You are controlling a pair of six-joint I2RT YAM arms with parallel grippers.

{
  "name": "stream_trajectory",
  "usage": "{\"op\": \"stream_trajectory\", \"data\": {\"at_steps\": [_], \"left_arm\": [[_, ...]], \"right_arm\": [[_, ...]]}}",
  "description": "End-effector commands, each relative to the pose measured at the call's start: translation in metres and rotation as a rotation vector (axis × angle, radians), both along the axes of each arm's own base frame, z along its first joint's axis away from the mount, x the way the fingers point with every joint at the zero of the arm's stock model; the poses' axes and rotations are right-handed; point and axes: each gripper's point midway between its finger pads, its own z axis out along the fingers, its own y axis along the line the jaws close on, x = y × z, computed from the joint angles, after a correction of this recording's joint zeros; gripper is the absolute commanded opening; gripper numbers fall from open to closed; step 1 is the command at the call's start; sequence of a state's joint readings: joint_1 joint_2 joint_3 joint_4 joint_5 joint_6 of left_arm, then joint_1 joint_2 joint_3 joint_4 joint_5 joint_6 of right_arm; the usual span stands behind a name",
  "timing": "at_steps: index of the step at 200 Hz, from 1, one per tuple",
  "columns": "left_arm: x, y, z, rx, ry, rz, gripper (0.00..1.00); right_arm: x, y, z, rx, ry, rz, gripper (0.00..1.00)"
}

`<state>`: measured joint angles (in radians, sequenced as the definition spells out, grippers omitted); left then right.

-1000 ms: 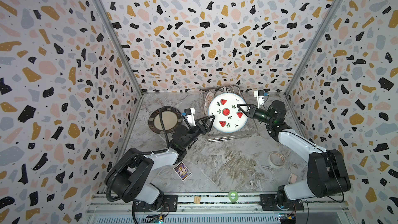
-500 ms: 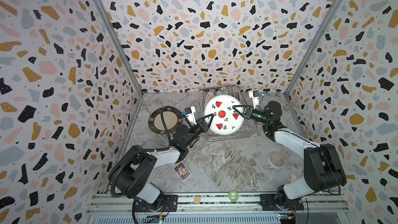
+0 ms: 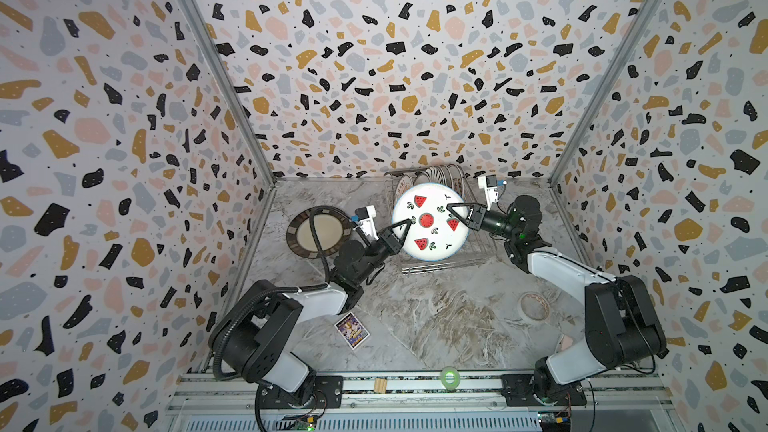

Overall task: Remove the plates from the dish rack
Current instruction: 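Grasp the watermelon plate rim with the left gripper while the right gripper holds it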

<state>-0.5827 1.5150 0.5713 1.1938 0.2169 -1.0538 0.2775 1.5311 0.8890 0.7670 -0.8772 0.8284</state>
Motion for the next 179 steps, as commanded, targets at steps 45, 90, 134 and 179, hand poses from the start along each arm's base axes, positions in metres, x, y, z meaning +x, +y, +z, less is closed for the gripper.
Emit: {"op": "stream_trajectory", "data": {"at_steps": [45,90,134,179], "left_arm": [[-0.013,0.007,0.061,-0.078,-0.152,0.019,0.00],[-0.018,0.012,0.066,-0.061,-0.173,0.037,0.00],[-0.021,0.017,0.069,-0.047,-0.182,0.054,0.00],[-0.016,0.018,0.069,-0.064,-0.168,0.043,0.00]], "right_arm": [[-0.008,0.015,0.025,-0.003,-0.114,0.063,0.36],[-0.009,0.013,0.029,-0.012,-0.121,0.052,0.75],[-0.008,0.009,0.033,-0.020,-0.136,0.017,0.99],[-0.004,-0.003,0.035,-0.025,-0.159,-0.098,0.99]]}}
